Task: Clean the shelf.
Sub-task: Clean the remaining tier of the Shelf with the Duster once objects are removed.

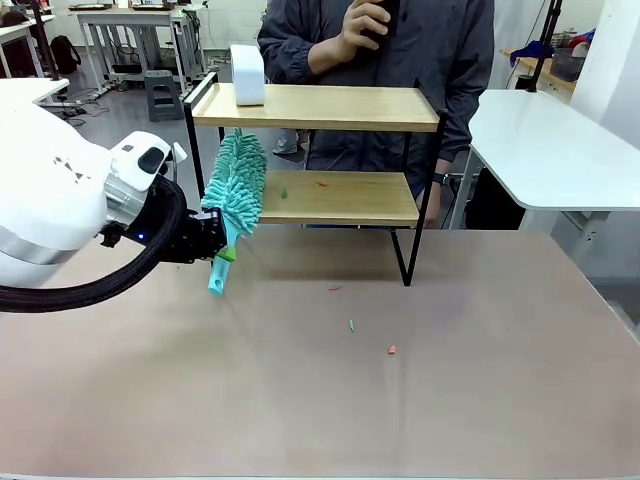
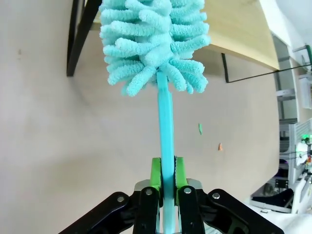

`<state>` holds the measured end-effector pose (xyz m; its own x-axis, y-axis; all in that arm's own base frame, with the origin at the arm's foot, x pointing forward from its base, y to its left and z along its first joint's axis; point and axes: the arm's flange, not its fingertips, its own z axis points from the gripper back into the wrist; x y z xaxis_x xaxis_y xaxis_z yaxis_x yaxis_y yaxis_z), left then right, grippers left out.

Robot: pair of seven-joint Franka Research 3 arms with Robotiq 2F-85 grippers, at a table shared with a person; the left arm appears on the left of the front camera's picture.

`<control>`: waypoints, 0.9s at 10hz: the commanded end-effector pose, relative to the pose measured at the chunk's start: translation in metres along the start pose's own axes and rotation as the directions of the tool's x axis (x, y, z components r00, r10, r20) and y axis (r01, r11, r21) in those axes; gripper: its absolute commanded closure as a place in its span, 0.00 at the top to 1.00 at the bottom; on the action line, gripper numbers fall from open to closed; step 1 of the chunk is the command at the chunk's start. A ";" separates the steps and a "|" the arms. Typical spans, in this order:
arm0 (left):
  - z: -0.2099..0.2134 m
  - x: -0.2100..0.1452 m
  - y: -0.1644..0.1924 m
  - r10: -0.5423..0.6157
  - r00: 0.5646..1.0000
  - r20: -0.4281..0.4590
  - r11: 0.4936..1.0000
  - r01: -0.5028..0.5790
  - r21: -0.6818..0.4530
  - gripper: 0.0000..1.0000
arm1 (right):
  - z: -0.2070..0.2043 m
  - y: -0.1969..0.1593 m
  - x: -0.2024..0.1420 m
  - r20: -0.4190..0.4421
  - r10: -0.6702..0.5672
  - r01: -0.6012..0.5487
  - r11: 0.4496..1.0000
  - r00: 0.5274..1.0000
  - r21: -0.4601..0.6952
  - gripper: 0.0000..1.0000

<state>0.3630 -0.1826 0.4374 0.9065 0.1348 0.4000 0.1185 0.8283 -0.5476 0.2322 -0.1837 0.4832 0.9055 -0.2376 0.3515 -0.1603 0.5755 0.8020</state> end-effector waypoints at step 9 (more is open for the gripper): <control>0.014 0.019 -0.002 -0.039 0.999 -0.018 0.999 0.039 0.009 0.12 | 0.000 0.001 0.002 0.015 0.023 -0.024 1.000 1.000 0.020 1.00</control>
<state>0.3693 -0.1784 0.4387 0.9056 0.0994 0.4123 0.1474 0.8378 -0.5258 0.2321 -0.1838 0.4832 0.9054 -0.2379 0.3516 -0.1602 0.5755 0.8019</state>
